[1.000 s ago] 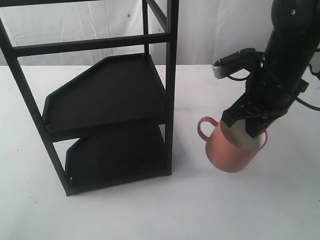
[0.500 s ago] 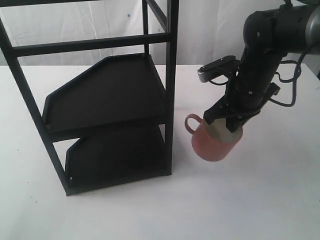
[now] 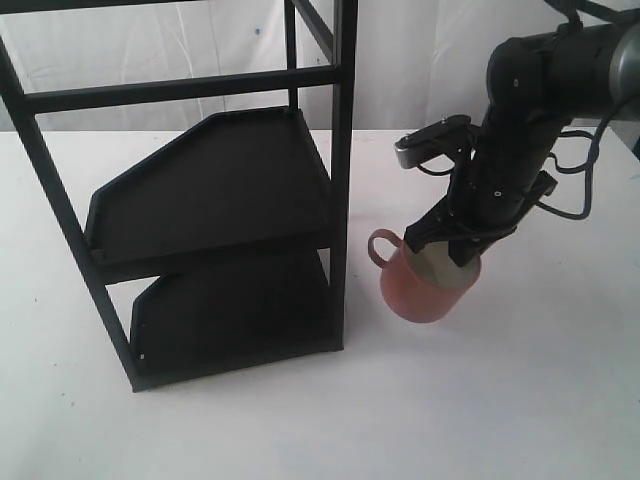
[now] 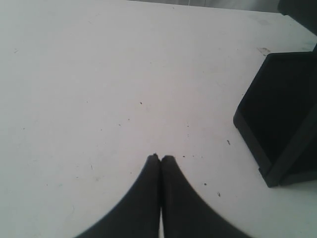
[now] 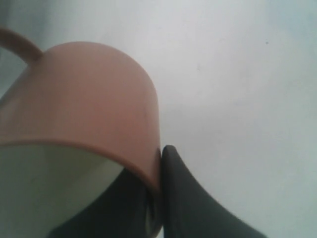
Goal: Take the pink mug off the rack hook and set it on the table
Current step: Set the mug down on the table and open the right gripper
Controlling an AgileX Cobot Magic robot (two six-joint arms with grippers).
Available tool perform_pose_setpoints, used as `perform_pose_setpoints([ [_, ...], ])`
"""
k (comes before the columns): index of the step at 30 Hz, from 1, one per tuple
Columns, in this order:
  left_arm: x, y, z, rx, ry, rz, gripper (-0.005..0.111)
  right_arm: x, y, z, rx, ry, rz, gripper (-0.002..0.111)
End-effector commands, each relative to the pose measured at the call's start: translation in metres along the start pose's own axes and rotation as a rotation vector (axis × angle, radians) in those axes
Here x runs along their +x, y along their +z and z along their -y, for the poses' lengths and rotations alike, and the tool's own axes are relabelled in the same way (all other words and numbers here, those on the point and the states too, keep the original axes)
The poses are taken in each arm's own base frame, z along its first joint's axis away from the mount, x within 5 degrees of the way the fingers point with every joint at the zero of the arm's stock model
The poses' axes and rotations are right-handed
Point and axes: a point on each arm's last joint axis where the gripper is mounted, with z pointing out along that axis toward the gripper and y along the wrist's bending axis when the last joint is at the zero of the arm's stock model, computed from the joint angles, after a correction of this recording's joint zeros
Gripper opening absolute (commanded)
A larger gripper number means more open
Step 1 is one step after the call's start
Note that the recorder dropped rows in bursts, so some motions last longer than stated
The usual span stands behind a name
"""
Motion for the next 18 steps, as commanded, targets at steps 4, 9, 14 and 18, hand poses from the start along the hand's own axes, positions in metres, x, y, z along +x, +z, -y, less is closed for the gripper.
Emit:
perform_pose_setpoints([
  [4, 0.001, 0.0, 0.0, 0.008, -0.004, -0.003, 0.0, 0.001, 0.002, 0.001, 0.005, 0.007, 0.013, 0.0],
  [9, 0.001, 0.0, 0.0, 0.008, -0.004, -0.003, 0.0, 0.003, 0.005, 0.0, 0.005, -0.004, 0.011, 0.0],
  [14, 0.001, 0.0, 0.0, 0.008, -0.004, -0.003, 0.0, 0.003, 0.007, 0.0, 0.0, 0.006, 0.01, 0.0],
  [18, 0.001, 0.0, 0.0, 0.008, -0.004, -0.003, 0.0, 0.002, 0.011, -0.001, -0.008, 0.011, 0.004, 0.0],
])
